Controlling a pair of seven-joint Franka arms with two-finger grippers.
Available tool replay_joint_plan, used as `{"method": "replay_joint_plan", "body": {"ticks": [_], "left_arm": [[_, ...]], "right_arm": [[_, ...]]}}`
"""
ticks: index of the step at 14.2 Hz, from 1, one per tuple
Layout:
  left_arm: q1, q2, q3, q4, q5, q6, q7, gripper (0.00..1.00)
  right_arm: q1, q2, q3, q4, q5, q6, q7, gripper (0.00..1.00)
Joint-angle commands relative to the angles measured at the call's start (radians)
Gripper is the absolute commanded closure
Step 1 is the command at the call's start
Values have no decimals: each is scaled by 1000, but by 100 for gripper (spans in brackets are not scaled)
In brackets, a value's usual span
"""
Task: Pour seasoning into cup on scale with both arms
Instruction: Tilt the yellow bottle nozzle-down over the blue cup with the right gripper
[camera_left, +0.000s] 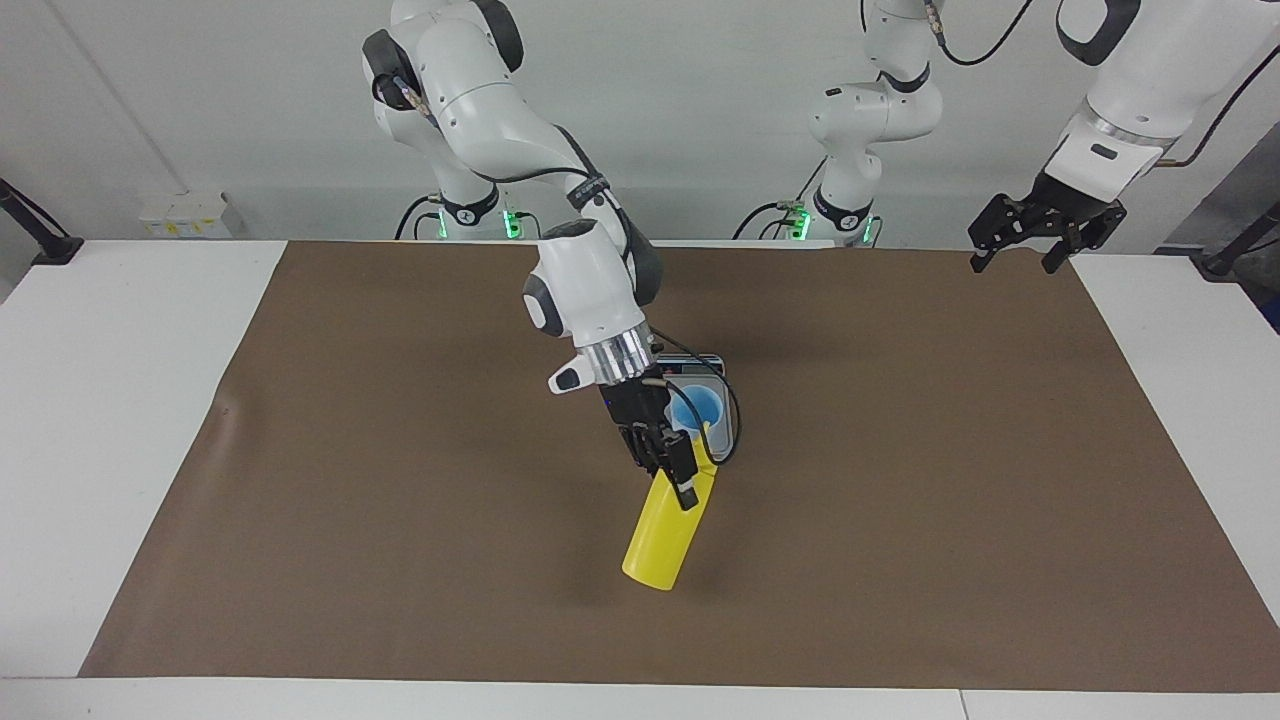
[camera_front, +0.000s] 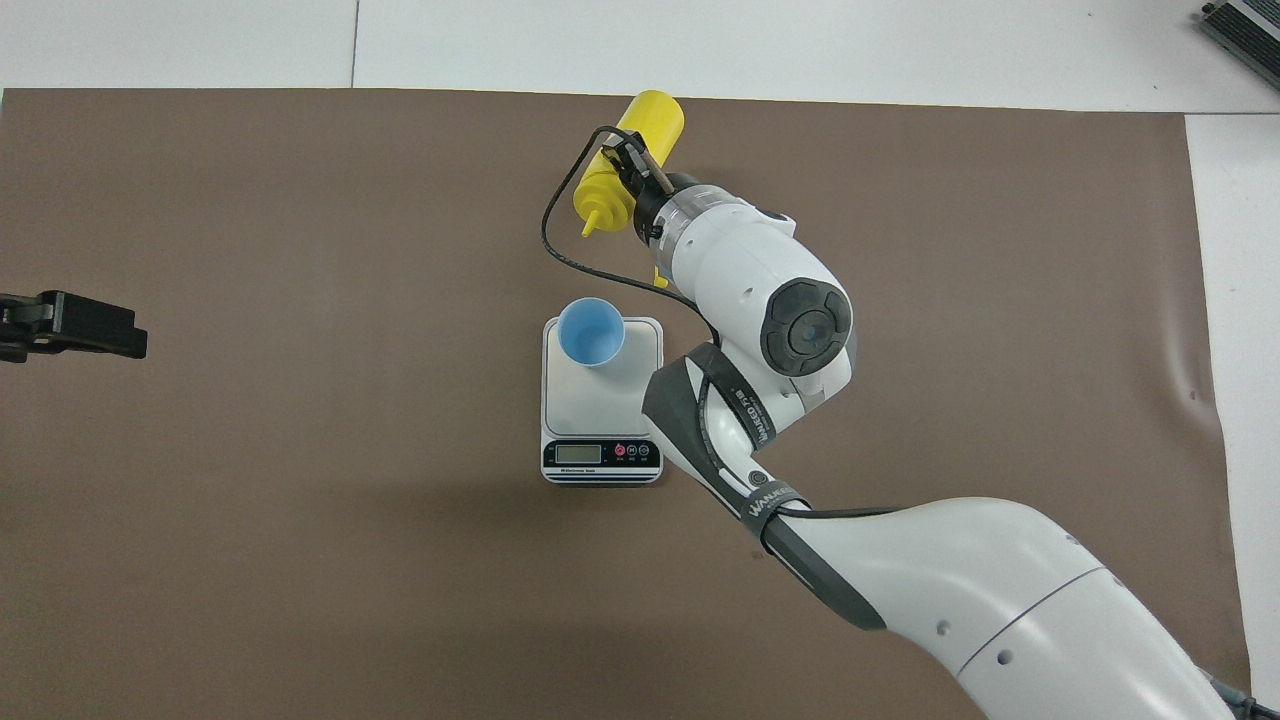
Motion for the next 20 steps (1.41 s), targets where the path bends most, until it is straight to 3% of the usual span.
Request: {"method": "replay_joint_plan", "body": {"ticks": [1, 9, 20], "left_arm": [[9, -17, -4, -12, 9, -12, -6, 0], [9, -17, -4, -12, 9, -12, -6, 0], [9, -17, -4, -12, 9, -12, -6, 0]], "right_arm": [[4, 40, -3, 50, -117, 20, -4, 100], [-7, 43, -6, 49, -421, 16, -3, 100], [-3, 37, -3, 50, -447, 12, 3, 100]]}}
